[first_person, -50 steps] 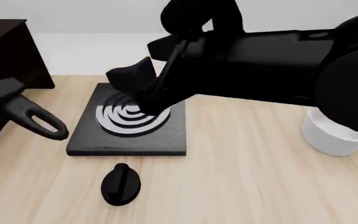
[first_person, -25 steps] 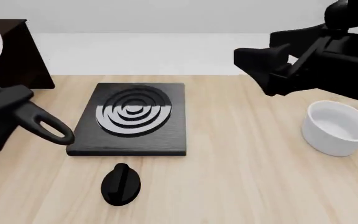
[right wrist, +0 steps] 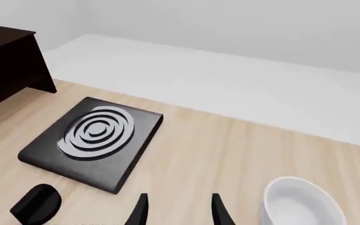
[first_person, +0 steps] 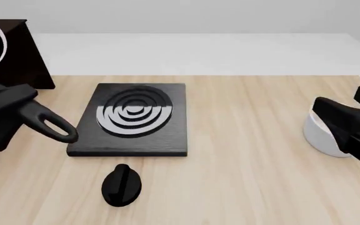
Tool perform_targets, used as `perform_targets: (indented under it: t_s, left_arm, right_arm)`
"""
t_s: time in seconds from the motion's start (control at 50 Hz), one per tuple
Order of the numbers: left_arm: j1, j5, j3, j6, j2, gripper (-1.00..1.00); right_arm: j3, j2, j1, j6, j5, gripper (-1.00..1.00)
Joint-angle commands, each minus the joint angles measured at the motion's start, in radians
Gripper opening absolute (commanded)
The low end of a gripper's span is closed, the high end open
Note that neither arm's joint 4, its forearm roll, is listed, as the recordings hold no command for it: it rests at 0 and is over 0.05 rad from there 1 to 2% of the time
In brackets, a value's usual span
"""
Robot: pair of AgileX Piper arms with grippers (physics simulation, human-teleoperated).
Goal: Put the frying pan on the cabinet shelf.
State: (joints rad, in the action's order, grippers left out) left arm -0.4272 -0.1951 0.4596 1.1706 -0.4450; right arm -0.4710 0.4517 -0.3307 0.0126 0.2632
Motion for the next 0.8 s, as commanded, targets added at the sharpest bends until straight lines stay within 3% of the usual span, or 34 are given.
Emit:
perform_targets:
  t_s: [0.02, 0.08, 0.22, 0.34, 0.36, 0.38, 0.4, 0.42, 0.56, 0.6, 0.64, 0.8]
  left_arm:
    - [0.048, 0.073, 0.055, -0.012, -0.074, -1.00]
    - [0.059, 0.103, 0.088, -0.021, -0.135, -1.00]
    - [0.080, 0.245, 0.154, 0.066, -0.296, -1.00]
    - [0.115, 0.293, 0.253, 0.064, -0.432, -1.00]
    - [0.101, 0.282, 0.287, 0.031, -0.440, -1.00]
    - [0.116, 0.233, 0.386, -0.082, -0.454, -1.00]
    - [0.116, 0.232, 0.388, -0.082, -0.454, -1.00]
    - [0.132, 0.249, 0.399, -0.036, -0.510, -1.00]
    - [0.197, 0.307, 0.488, 0.053, -0.643, -1.00]
    - [0.254, 0.264, 0.570, -0.018, -0.680, -1.00]
    - [0.256, 0.312, 0.552, 0.061, -0.709, -1.00]
    - [0.323, 0.395, 0.580, 0.162, -0.821, -1.00]
  right_arm:
    - [0.062, -0.086, 0.048, -0.026, 0.011, 1.00]
    - [0.066, -0.100, 0.052, -0.023, 0.018, 1.00]
    - [0.057, -0.113, 0.073, -0.013, 0.039, 1.00]
    - [0.046, -0.130, 0.095, -0.012, 0.057, 1.00]
    - [0.046, -0.129, 0.095, -0.012, 0.059, 1.00]
    - [0.055, -0.115, 0.094, -0.006, 0.045, 1.00]
    - [0.056, -0.108, 0.092, -0.001, 0.039, 1.00]
    - [0.049, -0.104, 0.096, -0.002, 0.038, 1.00]
    - [0.029, -0.092, 0.103, -0.008, 0.039, 1.00]
    - [0.027, -0.092, 0.104, -0.006, 0.040, 1.00]
    - [0.019, -0.096, 0.110, -0.006, 0.050, 1.00]
    - [0.013, -0.105, 0.120, 0.001, 0.062, 1.00]
